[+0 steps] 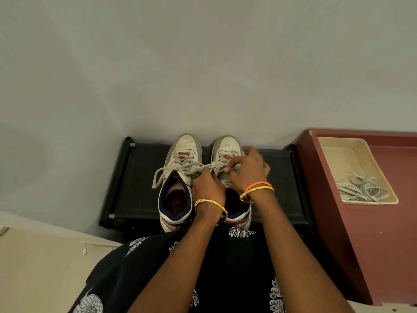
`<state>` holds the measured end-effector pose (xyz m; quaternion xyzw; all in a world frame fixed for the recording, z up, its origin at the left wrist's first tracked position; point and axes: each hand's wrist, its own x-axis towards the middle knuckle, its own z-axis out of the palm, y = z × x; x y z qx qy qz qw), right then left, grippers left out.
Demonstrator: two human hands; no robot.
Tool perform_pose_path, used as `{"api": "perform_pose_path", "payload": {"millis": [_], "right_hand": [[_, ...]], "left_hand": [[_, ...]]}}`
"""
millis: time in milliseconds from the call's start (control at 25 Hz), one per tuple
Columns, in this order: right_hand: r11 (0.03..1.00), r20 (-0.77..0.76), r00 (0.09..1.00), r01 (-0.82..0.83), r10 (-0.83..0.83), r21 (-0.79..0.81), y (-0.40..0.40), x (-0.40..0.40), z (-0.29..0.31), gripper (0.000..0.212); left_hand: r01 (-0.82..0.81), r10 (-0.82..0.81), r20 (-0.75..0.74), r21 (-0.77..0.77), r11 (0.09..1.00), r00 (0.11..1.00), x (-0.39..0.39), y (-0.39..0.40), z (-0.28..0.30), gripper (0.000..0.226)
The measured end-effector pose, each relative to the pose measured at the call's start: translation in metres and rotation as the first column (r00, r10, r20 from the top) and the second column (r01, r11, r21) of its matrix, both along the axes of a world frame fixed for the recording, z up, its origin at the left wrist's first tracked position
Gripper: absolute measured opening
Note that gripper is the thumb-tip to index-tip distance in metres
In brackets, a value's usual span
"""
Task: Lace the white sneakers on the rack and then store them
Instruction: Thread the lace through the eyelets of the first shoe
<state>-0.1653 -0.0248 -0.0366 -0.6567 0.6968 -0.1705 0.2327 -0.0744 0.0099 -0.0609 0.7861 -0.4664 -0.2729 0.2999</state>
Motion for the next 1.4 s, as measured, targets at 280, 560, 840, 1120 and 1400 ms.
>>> {"api": "perform_pose_path", "payload": {"millis": [280, 560, 840, 1120, 1400], "right_hand": [[0.978, 0.459, 0.884, 0.166, -0.090, -0.128, 0.002, -0.021, -0.004, 0.008], [0.737, 0.958, 0.104, 0.662, -0.266, 0.133, -0.015, -0.053, 0.015, 0.024], [0.679, 0.569, 0.561, 0.734, -0.602, -0.006, 0.001, -0.059, -0.014, 0.025], [0.984, -0.264, 0.949, -0.161, 0.174, 0.073, 0.002, 0.015, -0.009, 0.028], [0.987, 0.288, 0.944, 0.156, -0.163, 0.048, 0.007, -0.031, 0.022, 0.016]], "left_hand": [[-0.007, 0.006, 0.030, 0.020, 1.000, 1.000, -0.003, 0.002, 0.001, 0.022], [-0.064, 0.063, 0.024, 0.012, 0.998, 0.998, -0.003, 0.004, 0.003, 0.024], [-0.040, 0.035, -0.120, -0.047, 0.998, 0.992, -0.003, 0.002, 0.001, 0.029], [0.019, -0.029, -0.148, -0.071, 0.997, 0.989, 0.005, -0.002, -0.007, 0.007], [-0.003, 0.001, -0.055, -0.036, 0.999, 0.998, 0.000, -0.004, -0.003, 0.016]]}}
